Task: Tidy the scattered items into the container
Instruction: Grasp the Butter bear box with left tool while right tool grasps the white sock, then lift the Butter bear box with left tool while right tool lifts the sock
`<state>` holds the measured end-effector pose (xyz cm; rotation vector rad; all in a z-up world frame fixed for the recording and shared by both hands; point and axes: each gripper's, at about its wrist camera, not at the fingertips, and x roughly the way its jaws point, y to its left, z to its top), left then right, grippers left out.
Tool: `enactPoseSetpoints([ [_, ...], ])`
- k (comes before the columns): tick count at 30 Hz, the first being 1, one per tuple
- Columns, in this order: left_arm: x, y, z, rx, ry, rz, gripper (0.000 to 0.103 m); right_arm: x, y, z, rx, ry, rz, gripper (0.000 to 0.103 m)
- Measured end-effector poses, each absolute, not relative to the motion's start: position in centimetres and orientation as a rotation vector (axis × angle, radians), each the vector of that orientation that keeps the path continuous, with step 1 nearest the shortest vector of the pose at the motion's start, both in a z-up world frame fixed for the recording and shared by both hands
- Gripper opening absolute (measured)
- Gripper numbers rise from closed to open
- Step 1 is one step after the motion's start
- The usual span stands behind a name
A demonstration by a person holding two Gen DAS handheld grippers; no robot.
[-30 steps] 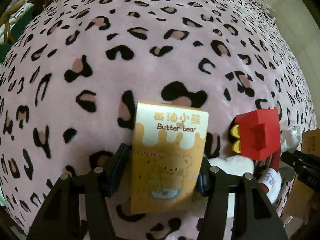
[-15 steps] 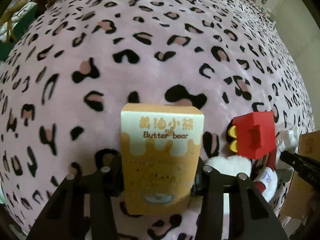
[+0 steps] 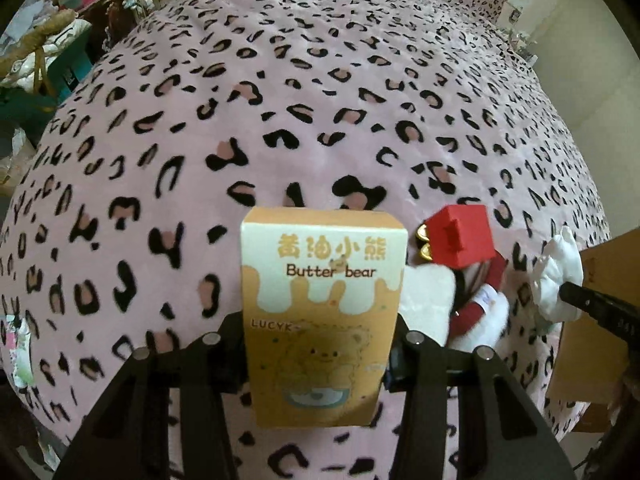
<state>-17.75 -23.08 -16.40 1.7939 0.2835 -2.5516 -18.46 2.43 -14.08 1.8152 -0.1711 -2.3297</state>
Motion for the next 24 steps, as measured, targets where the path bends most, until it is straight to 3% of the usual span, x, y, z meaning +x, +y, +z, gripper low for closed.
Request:
enactPoseSetpoints([
  [24, -9.0, -15.0, -7.3, 1.776, 0.087, -2.728, 0.048, -8.4, 3.3, -4.7, 1.604, -0.101, -2.387, 0.021],
])
